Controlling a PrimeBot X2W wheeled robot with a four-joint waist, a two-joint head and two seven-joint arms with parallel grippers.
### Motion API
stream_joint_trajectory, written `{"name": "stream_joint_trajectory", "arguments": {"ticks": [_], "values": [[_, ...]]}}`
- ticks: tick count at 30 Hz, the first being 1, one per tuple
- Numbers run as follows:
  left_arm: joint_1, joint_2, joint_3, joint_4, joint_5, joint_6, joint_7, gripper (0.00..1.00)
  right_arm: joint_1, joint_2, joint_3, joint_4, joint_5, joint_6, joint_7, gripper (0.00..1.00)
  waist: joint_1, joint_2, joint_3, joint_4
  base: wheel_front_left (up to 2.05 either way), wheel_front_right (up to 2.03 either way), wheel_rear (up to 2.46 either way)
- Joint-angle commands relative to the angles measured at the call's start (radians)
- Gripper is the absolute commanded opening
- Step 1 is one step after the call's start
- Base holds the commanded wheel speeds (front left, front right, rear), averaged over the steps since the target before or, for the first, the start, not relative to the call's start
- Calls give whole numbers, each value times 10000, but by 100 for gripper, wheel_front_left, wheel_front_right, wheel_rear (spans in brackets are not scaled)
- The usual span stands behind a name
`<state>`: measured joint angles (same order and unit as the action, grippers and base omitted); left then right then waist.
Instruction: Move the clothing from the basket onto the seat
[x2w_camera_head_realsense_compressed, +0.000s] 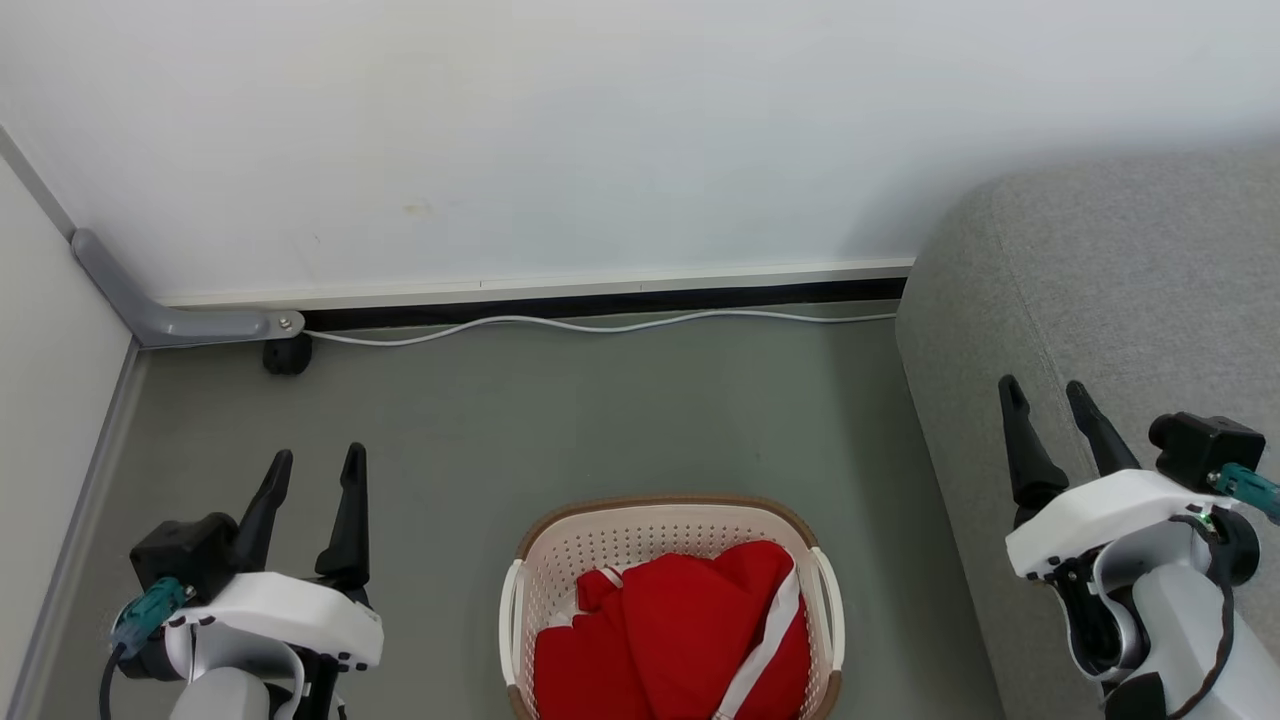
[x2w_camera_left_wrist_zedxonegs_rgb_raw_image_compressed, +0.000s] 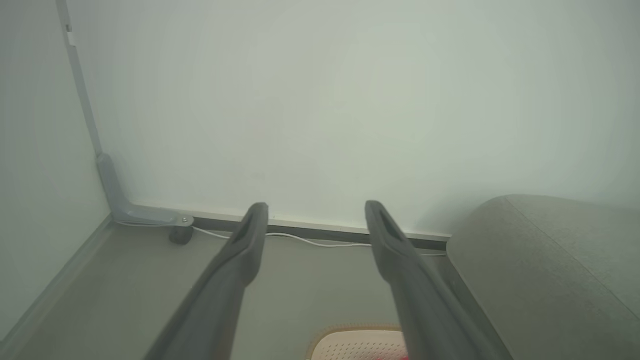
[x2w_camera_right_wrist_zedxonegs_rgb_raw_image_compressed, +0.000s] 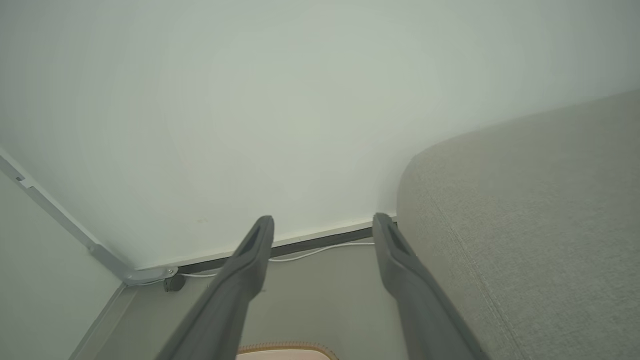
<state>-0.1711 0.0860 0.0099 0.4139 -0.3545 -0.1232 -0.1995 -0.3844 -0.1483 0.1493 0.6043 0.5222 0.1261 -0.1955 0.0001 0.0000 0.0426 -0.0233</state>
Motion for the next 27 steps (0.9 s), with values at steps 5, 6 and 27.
{"name": "stream_joint_trajectory", "arguments": {"ticks": [5, 6, 27], "values": [[-725, 224, 337, -193, 786, -66, -272, 100, -576, -156, 281, -26, -772, 42, -313, 100, 0, 0, 55, -10, 0, 0, 0], [-750, 226, 348, -185, 901, -67, -301, 100, -599, -157, 287, -3, -888, 42, -343, 100, 0, 0, 65, -13, 0, 0, 0], [-954, 118, 597, -33, 1953, -75, -623, 100, -940, -156, 137, 127, -2123, 46, -663, 100, 0, 0, 257, -89, 0, 0, 0]]}}
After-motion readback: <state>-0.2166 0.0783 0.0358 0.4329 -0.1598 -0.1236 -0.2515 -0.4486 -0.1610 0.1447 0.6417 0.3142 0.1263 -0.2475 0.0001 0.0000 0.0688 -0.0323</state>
